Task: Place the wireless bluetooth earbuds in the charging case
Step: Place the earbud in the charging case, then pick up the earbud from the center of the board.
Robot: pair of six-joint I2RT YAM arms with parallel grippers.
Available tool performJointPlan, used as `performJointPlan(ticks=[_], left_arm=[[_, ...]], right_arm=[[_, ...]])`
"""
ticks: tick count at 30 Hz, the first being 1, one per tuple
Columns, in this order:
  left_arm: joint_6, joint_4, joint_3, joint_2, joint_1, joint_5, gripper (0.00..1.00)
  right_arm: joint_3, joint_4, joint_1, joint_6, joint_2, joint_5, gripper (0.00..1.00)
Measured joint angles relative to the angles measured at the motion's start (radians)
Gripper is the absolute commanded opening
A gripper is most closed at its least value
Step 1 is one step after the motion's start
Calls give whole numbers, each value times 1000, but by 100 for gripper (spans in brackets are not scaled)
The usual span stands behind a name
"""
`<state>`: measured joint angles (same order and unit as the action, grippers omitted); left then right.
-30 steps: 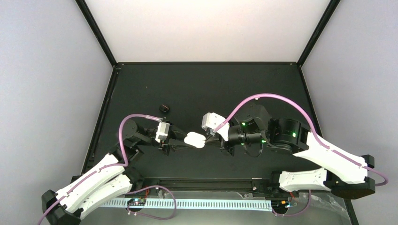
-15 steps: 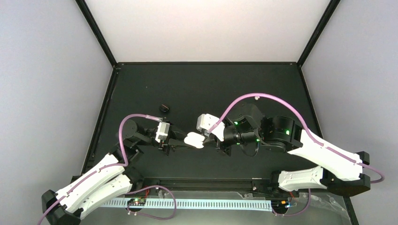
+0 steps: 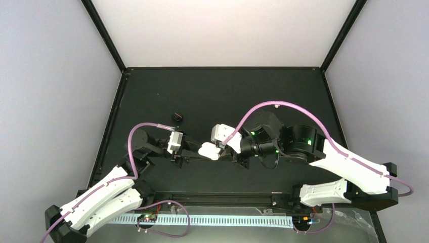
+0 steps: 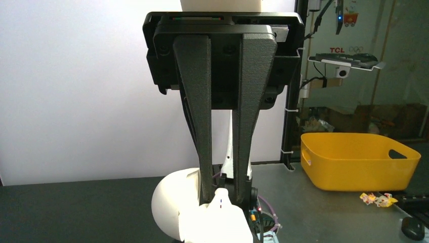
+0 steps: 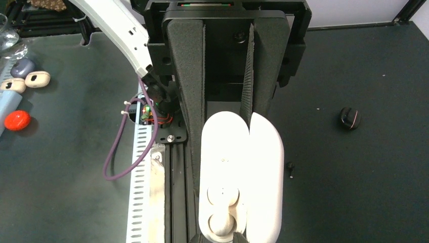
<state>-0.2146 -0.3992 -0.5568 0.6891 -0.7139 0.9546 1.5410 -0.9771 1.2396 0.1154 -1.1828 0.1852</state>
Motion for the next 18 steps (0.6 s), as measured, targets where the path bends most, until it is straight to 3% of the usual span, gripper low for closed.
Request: performJointPlan(ticks=[4, 13, 18], left_arm=[[1, 0, 0, 0, 0, -2, 2], [13, 2, 0, 0, 0, -8, 1], [24, 12, -4, -10, 0, -12, 2]], right_arm=[[4, -5, 0, -8, 4, 1, 21], [27, -2, 1, -43, 90, 0, 47], [-48, 152, -31, -74, 261, -145, 51]])
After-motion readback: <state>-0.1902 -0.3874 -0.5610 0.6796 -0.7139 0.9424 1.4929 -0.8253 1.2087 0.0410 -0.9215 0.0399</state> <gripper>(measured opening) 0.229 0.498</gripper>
